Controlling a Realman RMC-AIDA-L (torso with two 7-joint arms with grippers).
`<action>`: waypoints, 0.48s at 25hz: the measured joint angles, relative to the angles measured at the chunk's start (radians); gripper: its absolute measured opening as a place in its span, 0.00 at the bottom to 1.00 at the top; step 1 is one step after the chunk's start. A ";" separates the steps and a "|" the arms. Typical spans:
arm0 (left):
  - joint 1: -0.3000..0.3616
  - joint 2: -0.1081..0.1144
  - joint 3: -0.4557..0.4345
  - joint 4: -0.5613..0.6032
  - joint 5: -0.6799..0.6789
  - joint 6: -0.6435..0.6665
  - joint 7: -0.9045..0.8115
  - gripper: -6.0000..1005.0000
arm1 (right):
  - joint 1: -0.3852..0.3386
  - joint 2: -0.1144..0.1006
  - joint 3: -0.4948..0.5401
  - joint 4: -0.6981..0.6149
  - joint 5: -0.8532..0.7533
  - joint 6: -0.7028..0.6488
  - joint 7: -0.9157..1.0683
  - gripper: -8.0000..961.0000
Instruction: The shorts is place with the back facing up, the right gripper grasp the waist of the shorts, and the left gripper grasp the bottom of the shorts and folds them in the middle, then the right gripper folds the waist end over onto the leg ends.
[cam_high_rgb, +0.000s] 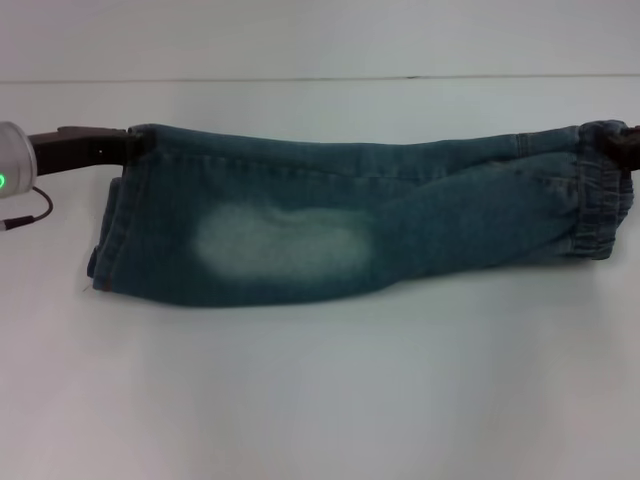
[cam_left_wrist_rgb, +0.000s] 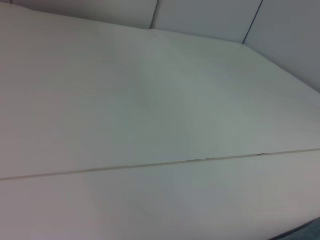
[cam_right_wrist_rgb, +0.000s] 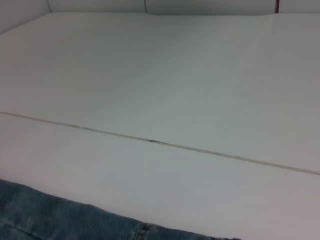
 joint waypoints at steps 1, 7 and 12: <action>0.001 -0.004 0.004 0.000 0.000 -0.012 0.000 0.05 | 0.000 0.001 -0.005 0.000 0.000 0.003 0.001 0.10; 0.013 -0.034 0.036 0.017 0.000 -0.085 -0.006 0.05 | 0.003 0.002 -0.027 0.001 -0.001 0.008 0.011 0.10; 0.016 -0.040 0.054 0.015 0.000 -0.121 -0.007 0.11 | 0.003 0.002 -0.029 0.003 -0.001 0.008 0.012 0.20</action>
